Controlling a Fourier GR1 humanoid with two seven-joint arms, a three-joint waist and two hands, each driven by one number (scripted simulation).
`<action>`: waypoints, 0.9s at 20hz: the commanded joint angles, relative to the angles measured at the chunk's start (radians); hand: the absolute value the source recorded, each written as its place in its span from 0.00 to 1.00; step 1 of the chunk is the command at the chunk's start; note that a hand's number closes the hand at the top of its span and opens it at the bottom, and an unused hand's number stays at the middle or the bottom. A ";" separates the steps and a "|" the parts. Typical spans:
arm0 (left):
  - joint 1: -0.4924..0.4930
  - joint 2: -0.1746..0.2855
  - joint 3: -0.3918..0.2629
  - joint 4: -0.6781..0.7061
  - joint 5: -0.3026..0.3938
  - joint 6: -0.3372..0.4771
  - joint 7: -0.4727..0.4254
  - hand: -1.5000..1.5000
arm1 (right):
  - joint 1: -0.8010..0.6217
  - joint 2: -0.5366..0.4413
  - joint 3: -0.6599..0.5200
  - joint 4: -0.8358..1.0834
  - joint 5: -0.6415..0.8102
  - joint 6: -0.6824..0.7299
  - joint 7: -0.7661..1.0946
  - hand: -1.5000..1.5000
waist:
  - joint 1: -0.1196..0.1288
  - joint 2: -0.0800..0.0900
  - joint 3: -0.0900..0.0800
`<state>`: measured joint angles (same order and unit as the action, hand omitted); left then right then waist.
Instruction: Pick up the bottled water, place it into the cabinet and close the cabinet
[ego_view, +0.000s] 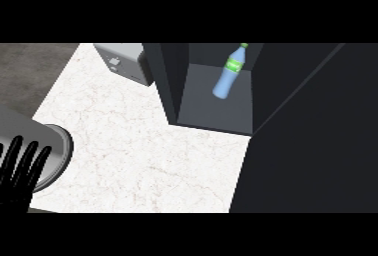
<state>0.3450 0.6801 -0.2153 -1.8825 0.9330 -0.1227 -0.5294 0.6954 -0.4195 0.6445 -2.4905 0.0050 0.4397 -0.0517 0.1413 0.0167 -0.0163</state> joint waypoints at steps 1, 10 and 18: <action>0.020 0.040 0.020 -0.001 0.014 -0.056 0.007 0.00 | -0.089 0.041 0.185 -0.033 -0.004 0.039 0.099 1.00 | 0.045 0.009 -0.002; -0.004 0.067 0.048 0.005 0.031 -0.086 0.019 0.00 | -0.230 -0.032 0.103 -0.026 0.032 0.100 0.154 0.00 | 0.100 0.019 -0.010; -0.014 0.080 0.078 0.030 0.045 -0.108 0.014 0.00 | -0.329 -0.041 0.081 -0.017 0.006 0.114 0.181 1.00 | 0.092 0.012 -0.013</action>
<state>0.3381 0.7545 -0.1553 -1.8621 0.9726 -0.2215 -0.5095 0.4406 -0.4933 0.6092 -2.4862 -0.0178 0.5439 0.0322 0.2334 0.0295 -0.0266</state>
